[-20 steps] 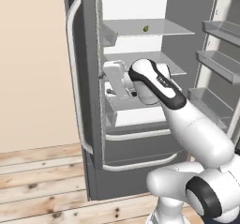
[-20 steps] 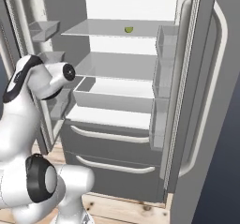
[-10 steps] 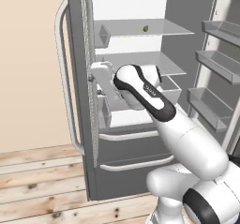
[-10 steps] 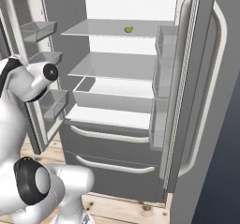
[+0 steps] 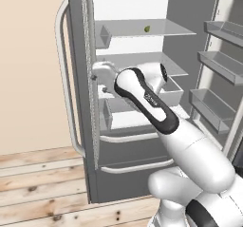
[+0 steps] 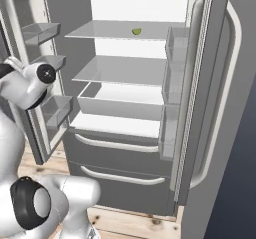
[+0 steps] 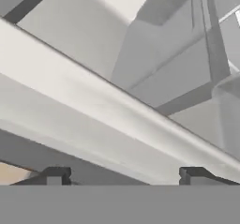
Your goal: There is a bowl on the dining counter. Grab a lemon wedge from the fridge and place it in the bowl. Then get the liquor bottle and glass cup from the cabinet and place them next to the bowl.
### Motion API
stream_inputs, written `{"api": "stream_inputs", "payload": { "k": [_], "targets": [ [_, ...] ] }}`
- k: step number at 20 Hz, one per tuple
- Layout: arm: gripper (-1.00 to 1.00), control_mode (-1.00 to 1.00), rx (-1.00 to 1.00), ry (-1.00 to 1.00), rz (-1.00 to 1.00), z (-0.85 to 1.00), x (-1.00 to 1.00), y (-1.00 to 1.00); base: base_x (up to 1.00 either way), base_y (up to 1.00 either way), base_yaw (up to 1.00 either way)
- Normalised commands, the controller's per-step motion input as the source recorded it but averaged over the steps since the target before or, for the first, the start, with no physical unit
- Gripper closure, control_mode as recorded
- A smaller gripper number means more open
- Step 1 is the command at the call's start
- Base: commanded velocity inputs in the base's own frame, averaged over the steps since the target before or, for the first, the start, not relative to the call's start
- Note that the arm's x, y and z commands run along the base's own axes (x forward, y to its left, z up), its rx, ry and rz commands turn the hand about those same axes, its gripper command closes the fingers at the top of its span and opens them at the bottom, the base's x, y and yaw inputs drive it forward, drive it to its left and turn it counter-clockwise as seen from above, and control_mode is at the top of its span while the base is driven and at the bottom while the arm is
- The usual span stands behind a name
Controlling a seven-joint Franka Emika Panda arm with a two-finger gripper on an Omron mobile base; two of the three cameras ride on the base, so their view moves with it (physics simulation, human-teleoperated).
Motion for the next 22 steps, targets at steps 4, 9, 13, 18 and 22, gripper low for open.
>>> {"api": "stream_inputs", "payload": {
  "k": [4,9,13,18,22],
  "targets": [
    [-1.00,-1.00,-0.25,-0.24,-0.22,0.00,-0.81,-0.73,0.00,0.00,0.00],
    [-1.00,-1.00,-0.28,-0.04,-0.27,0.00,-0.32,-0.94,0.00,0.00,0.00],
    [-1.00,-1.00,-0.33,0.04,-0.30,0.03,-0.06,-0.85,0.00,0.00,0.00],
    [-1.00,-1.00,-0.32,0.01,-0.25,0.01,-0.26,-0.93,0.00,0.00,0.00],
    [-1.00,-1.00,-0.30,0.00,-0.22,-0.08,-0.59,-0.87,0.00,0.00,0.00]
  ]
}}
